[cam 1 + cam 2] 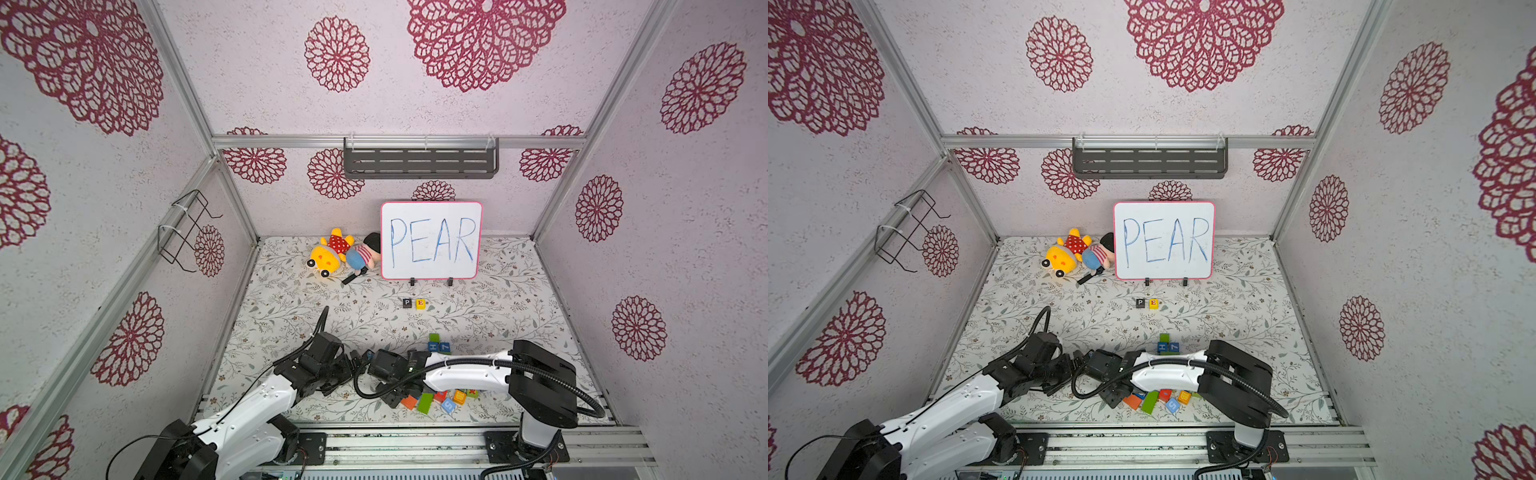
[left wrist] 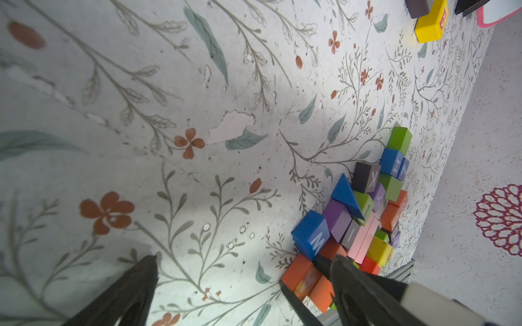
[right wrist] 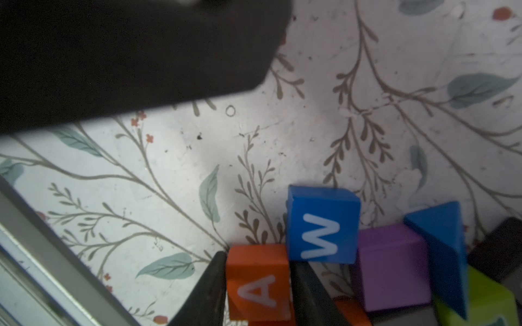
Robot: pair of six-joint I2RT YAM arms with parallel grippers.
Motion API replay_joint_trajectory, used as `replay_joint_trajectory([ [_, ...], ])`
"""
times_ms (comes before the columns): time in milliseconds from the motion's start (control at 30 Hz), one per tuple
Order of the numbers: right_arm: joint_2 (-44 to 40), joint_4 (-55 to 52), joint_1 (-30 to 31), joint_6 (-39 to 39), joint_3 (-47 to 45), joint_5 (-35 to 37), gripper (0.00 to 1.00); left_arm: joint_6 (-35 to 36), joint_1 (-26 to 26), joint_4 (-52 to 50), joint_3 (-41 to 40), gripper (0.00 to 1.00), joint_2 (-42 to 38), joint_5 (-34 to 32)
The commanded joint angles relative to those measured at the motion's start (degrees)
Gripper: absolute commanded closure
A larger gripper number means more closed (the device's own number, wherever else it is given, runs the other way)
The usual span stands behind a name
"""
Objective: Spell the uppercase word “pear” with letter blocks
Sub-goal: Pick up the letter block from the center of the board.
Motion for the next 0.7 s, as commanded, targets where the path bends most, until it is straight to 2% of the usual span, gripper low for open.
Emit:
replay_joint_trajectory([
  [0,0.48,-0.91,-0.18,-0.34,1.69,0.36,0.63,0.05,0.44,-0.11,-0.92,0.02,-0.84,-1.04],
  [300,0.39,-4.29,-0.23,0.15,4.38,1.42,0.7,0.47,0.65,-0.83,-0.57,0.02,-2.41,-2.11],
  [467,-0.68,-10.52,-0.55,1.78,8.95,3.93,0.73,2.08,1.45,-2.16,2.21,0.02,-2.54,-2.36],
  [567,-3.47,-13.47,-3.19,3.11,10.45,4.91,0.75,4.38,1.88,-2.59,6.16,0.02,-0.38,-3.41],
  [667,-6.43,-14.06,-9.81,4.39,9.79,4.81,0.77,7.88,2.06,-2.3,12.06,0.02,4.93,-3.81],
])
